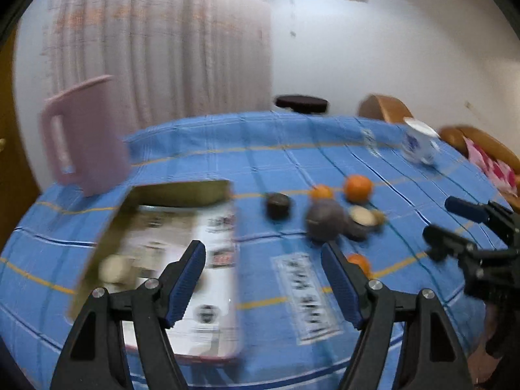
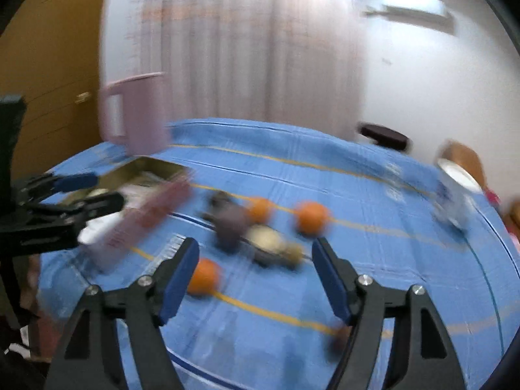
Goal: Organize fruits
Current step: 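Open the left tool to drop the jar into the tin while the right tool drops the kiwi, then grasp an orange with the left tool while the right tool grasps the brown round fruit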
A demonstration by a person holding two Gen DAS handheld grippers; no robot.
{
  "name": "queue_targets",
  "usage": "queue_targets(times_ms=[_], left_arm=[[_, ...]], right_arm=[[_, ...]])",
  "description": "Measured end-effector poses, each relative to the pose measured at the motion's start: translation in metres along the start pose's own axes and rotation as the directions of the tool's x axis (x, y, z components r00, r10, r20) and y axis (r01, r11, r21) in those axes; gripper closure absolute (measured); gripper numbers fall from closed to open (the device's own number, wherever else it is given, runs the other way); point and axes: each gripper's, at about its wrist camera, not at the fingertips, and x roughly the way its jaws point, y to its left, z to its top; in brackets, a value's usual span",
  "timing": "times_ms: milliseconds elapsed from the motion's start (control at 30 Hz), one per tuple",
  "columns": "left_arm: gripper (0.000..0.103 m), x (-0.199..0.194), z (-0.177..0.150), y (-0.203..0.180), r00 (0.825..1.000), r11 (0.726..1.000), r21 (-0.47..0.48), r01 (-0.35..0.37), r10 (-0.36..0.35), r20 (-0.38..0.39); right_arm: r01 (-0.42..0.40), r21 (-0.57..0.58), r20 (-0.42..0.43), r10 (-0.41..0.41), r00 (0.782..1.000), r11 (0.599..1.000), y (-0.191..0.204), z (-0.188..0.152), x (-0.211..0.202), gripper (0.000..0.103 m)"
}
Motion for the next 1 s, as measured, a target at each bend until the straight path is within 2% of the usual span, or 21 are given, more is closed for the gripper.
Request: queue_targets(times_ms=[67, 233, 433, 533, 600, 833, 900, 933, 1000], left_arm=[[0.028, 0.009, -0.002, -0.017, 0.999, 0.999, 0.016, 0.039, -0.039, -0.027], [0.028, 0.031, -0.005, -0.043, 0.992, 0.995, 0.041, 0.093, -0.089, -0.091], [0.028, 0.047, -0.006, -0.044, 0.984, 0.993, 0.023, 0.112, -0.107, -0.144], [0.030, 0.051, -0.007, -0.046, 0.981, 0.992, 0.027, 0.121, -0.115, -0.153], [0.034, 0.053, -0.009, -0.048, 0.977, 0.989, 0.027, 0.145, -0.139, -0.162], [0.044, 0.052, -0.012, -0.054, 0.972, 0.983, 0.052, 0.174, -0.163, -0.169], [0.052, 0.052, -0.012, -0.054, 0.969, 0.980, 0.052, 0.192, -0.181, -0.171], [0.059, 0.052, -0.012, -0.054, 0.964, 0.975, 0.047, 0.216, -0.205, -0.171], [0.061, 0.051, -0.013, -0.056, 0.962, 0.973, 0.059, 0.224, -0.211, -0.172]], right_arm=[[0.049, 0.055, -0.029, -0.048, 0.998, 0.997, -0.024, -0.013, -0.002, 0.028], [0.093, 0.122, -0.085, -0.083, 0.993, 0.988, -0.052, -0.029, 0.003, 0.028], [0.071, 0.132, -0.117, -0.056, 0.992, 0.989, -0.059, -0.032, 0.012, 0.029], [0.052, 0.139, -0.156, -0.030, 0.987, 0.989, -0.060, -0.035, 0.021, 0.035], [0.034, 0.159, -0.193, -0.003, 0.981, 0.987, -0.064, -0.036, 0.029, 0.045], [0.041, 0.107, -0.228, -0.016, 0.974, 0.993, -0.055, -0.037, 0.035, 0.054], [0.045, 0.104, -0.232, -0.019, 0.973, 0.994, -0.055, -0.037, 0.035, 0.057], [0.043, 0.103, -0.230, -0.018, 0.973, 0.994, -0.055, -0.037, 0.035, 0.058], [0.038, 0.101, -0.231, -0.014, 0.973, 0.994, -0.055, -0.036, 0.035, 0.058]])
